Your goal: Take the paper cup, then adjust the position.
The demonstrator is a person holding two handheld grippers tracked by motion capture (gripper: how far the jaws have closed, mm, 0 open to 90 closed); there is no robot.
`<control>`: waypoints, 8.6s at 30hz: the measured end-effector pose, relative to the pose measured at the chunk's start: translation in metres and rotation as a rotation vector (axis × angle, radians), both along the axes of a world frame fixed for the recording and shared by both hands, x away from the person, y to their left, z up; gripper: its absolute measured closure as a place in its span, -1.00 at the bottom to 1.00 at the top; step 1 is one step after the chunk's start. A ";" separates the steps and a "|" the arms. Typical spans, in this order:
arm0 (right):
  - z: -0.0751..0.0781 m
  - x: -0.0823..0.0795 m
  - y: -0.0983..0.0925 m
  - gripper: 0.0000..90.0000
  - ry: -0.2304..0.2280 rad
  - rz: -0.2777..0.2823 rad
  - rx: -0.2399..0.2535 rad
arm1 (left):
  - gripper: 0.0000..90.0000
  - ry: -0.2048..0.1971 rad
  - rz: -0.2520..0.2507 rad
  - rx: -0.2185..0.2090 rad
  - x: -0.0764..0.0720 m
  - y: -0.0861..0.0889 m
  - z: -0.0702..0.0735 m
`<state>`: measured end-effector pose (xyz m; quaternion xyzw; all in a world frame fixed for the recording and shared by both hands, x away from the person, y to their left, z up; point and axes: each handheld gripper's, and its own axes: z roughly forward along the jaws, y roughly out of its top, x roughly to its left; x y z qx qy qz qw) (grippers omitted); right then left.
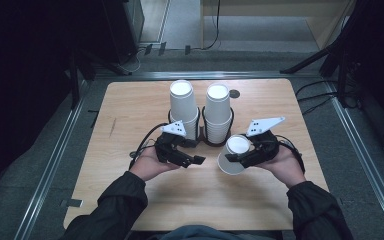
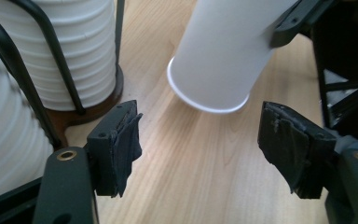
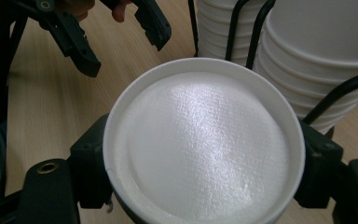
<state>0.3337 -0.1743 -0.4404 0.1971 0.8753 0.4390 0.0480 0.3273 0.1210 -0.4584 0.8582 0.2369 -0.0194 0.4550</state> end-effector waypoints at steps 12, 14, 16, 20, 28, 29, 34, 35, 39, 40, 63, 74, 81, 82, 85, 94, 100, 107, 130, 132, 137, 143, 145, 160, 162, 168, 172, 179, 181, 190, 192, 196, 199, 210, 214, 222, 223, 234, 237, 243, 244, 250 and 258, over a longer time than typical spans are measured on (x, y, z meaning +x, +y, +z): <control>-0.015 -0.001 0.009 -0.47 0.030 0.023 -0.022 | -0.87 0.026 -0.028 0.006 0.002 0.004 -0.009; -0.014 -0.001 0.010 -0.47 0.037 0.024 -0.013 | -0.92 0.031 -0.031 0.019 0.002 0.002 -0.011; -0.013 -0.001 0.010 -0.47 0.036 0.028 -0.004 | -0.93 0.020 -0.040 0.036 0.003 -0.001 -0.012; -0.011 -0.001 0.011 -0.47 0.045 0.034 0.001 | -1.00 0.022 -0.052 0.064 0.004 -0.006 -0.018; -0.007 -0.002 0.016 -0.47 0.046 0.048 0.030 | -1.00 -0.011 -0.056 0.061 0.005 -0.013 -0.022; -0.006 -0.002 0.017 -0.47 0.049 0.049 0.033 | -1.00 -0.012 -0.061 0.062 0.004 -0.015 -0.023; -0.002 -0.004 0.022 -0.47 0.053 0.066 0.052 | -1.00 0.000 -0.090 0.058 0.002 -0.021 -0.024; -0.001 -0.005 0.023 -0.47 0.053 0.068 0.057 | -1.00 -0.005 -0.100 0.063 0.002 -0.022 -0.025; 0.003 -0.006 0.029 -0.47 0.054 0.082 0.076 | -1.00 0.006 -0.127 0.054 0.000 -0.028 -0.027; 0.004 -0.006 0.030 -0.47 0.054 0.087 0.082 | -1.00 0.006 -0.135 0.057 -0.001 -0.028 -0.028; 0.030 -0.016 0.040 -0.46 0.029 0.148 0.218 | -0.75 -0.041 -0.177 -0.035 -0.010 -0.036 -0.023; 0.029 -0.014 0.036 -0.57 0.042 0.138 0.217 | -0.65 -0.021 -0.181 -0.036 -0.006 -0.030 -0.016; 0.029 -0.015 0.031 -0.62 0.013 0.134 0.192 | -0.65 -0.014 -0.159 -0.015 -0.004 -0.018 -0.007; 0.028 -0.015 0.029 -0.62 0.012 0.132 0.186 | -0.65 -0.023 -0.158 -0.007 -0.004 -0.017 -0.006; 0.024 -0.014 0.026 -0.61 0.015 0.127 0.166 | -0.65 -0.015 -0.141 0.012 -0.002 -0.009 -0.001; 0.007 -0.011 0.021 -0.58 0.038 0.102 0.090 | -0.65 -0.028 -0.111 0.147 0.000 0.007 0.006; -0.001 -0.009 0.021 -0.58 0.040 0.108 0.050 | -0.65 -0.031 -0.108 0.265 0.003 0.012 0.005; -0.007 -0.008 0.020 -0.57 0.044 0.102 0.028 | -0.65 -0.031 -0.104 0.377 0.006 0.015 0.000; -0.012 -0.011 0.039 -0.59 0.031 0.170 -0.019 | -0.66 0.025 -0.191 0.513 0.005 -0.004 -0.021; -0.011 -0.011 0.042 -0.60 0.027 0.183 -0.016 | -0.66 0.029 -0.205 0.508 0.003 -0.007 -0.021; -0.007 -0.010 0.051 -0.64 0.028 0.218 -0.032 | -0.66 0.027 -0.240 0.509 -0.001 -0.014 -0.022; -0.008 -0.013 0.063 -0.65 0.034 0.265 -0.096 | -0.66 0.028 -0.273 0.493 -0.004 -0.019 -0.021; -0.008 -0.014 0.065 -0.59 0.022 0.273 -0.103 | -0.66 0.027 -0.279 0.494 -0.005 -0.020 -0.021; 0.000 -0.015 0.058 -0.46 -0.025 0.264 -0.091 | -0.75 -0.017 -0.258 0.426 -0.003 -0.018 -0.016; 0.000 -0.014 0.056 -0.46 -0.019 0.260 -0.080 | -0.85 -0.021 -0.242 0.415 -0.003 -0.017 -0.015; 0.003 -0.013 0.048 -0.46 -0.009 0.235 -0.053 | -0.92 -0.067 -0.206 0.364 -0.003 -0.012 -0.010; 0.004 -0.012 0.043 -0.46 -0.015 0.217 -0.045 | -0.92 -0.073 -0.206 0.309 -0.003 -0.006 -0.005; 0.003 -0.013 0.032 -0.46 0.000 0.181 0.000 | -0.96 -0.078 -0.185 0.237 -0.003 0.002 -0.002; 0.003 -0.014 0.030 -0.46 0.000 0.173 0.005 | -0.96 -0.073 -0.177 0.202 -0.003 0.005 -0.001; 0.002 -0.016 0.024 -0.47 -0.003 0.167 0.026 | -0.96 -0.078 -0.164 0.119 -0.007 0.006 0.002; 0.002 -0.017 0.023 -0.47 -0.004 0.170 0.030 | -0.96 -0.076 -0.163 0.089 -0.007 0.006 0.002; 0.003 -0.017 0.020 -0.47 0.000 0.168 0.059 | -0.96 -0.081 -0.163 0.062 -0.008 0.007 0.001; 0.006 -0.017 0.018 -0.47 0.007 0.166 0.105 | -0.96 -0.082 -0.163 0.029 -0.008 0.008 0.002; 0.015 -0.020 0.022 -0.47 0.012 0.194 0.189 | -0.96 -0.068 -0.178 -0.029 -0.009 0.001 -0.003; 0.014 -0.020 0.028 -0.47 0.024 0.210 0.202 | -0.91 -0.075 -0.193 -0.054 -0.011 -0.002 -0.002; 0.013 -0.019 0.030 -0.46 0.043 0.216 0.239 | -0.86 -0.084 -0.191 -0.073 -0.012 -0.002 -0.001; 0.013 -0.019 0.030 -0.46 0.042 0.215 0.237 | -0.84 -0.092 -0.189 -0.071 -0.012 -0.002 -0.001; 0.013 -0.017 0.030 -0.55 0.048 0.192 0.212 | -0.75 -0.095 -0.187 -0.057 -0.009 0.001 0.002; 0.014 -0.018 0.030 -0.67 0.056 0.183 0.198 | -0.75 -0.088 -0.173 -0.052 -0.008 0.005 0.004; 0.012 -0.017 0.026 -0.69 0.063 0.175 0.160 | -0.75 -0.090 -0.164 -0.007 -0.008 0.017 0.015; 0.012 -0.016 0.025 -0.69 0.062 0.170 0.148 | -0.75 -0.098 -0.160 0.005 -0.008 0.019 0.016; 0.008 -0.016 0.024 -0.67 0.059 0.181 0.103 | -0.75 -0.097 -0.149 0.075 -0.006 0.021 0.020; 0.005 -0.012 0.020 -0.66 0.045 0.160 0.067 | -0.75 -0.089 -0.157 0.149 -0.003 0.021 0.023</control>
